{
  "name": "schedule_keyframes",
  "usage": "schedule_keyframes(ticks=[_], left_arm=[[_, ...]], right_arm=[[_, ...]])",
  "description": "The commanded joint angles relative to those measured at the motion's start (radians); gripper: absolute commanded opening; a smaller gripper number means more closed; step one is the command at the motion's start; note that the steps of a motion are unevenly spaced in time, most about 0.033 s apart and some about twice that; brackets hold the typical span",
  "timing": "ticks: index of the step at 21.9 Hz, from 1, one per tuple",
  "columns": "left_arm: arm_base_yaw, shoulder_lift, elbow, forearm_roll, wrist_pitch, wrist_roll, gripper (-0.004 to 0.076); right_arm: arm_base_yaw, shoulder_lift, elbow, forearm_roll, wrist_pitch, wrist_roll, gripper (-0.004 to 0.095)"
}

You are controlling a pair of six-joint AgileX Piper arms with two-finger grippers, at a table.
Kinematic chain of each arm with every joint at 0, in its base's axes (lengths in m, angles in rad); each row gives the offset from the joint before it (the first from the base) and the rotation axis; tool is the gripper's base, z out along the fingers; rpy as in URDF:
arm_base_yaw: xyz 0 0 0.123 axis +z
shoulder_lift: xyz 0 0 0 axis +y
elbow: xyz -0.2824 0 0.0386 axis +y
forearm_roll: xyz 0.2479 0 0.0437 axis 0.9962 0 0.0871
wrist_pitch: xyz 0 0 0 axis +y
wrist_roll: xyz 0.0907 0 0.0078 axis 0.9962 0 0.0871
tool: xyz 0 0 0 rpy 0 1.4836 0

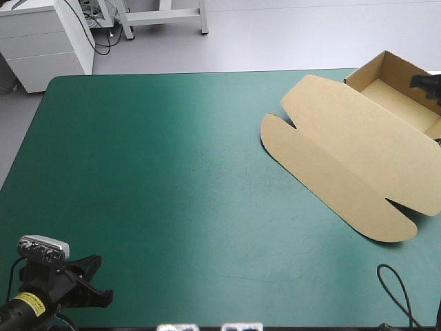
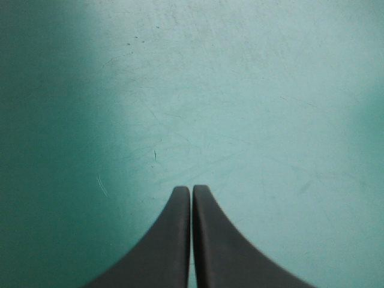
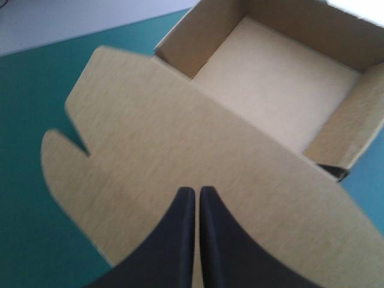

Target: Fold the box

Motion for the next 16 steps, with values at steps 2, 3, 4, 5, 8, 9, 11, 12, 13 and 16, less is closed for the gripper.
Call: schedule_keyframes(ticks=[2,3,4,5,8,9,11,12,13,16], left_arm=[[-0.003,0.011,-0.024,-0.008,-0.060,-0.009,-0.0008],[-0.003,0.011,-0.024,-0.008,-0.060,-0.009,-0.0008],[-0.003,0.011,-0.024,-0.010,-0.060,-0.009,-0.0008],[-0.003,0.011,-0.024,-0.010,-0.060,-0.009,-0.0008],[-0.003,0.011,-0.024,-0.010,-0.060,-0.009,-0.0008],[-0.003,0.011,-0.024,-0.010,-0.062,-0.009,-0.0008],[-0.003,0.011,-0.024,-0.011,-0.084,-0.009,-0.0008],[-0.003,0.011,-0.024,-0.016,-0.094,-0.009,-0.0008],[-0.003,0.011,-0.024,-0.016,-0.106,-0.009,-0.0008],[-0.003,0.009,-0.024,-0.009,-0.128,-0.005,-0.0008]], right_arm=[[0.088,-0.233,0.278,0.094,-0.021,-0.166,-0.0019],[0.114,-0.307,0.378,0.121,-0.049,-0.195,-0.0019],[0.122,-0.348,0.432,0.139,-0.070,-0.208,-0.0019],[0.128,-0.423,0.537,0.184,-0.105,-0.258,-0.0019],[0.128,-0.594,0.732,0.275,-0.146,-0.441,-0.0019],[0.128,-0.671,0.803,0.293,-0.154,-0.514,-0.0019],[0.128,-0.784,0.923,0.295,-0.192,-0.534,-0.0019],[0.128,-0.824,0.961,0.295,-0.211,-0.534,-0.0019],[0.128,-0.865,0.997,0.295,-0.231,-0.534,-0.0019],[0.128,-0.986,1.092,0.289,-0.278,-0.534,-0.0020]])
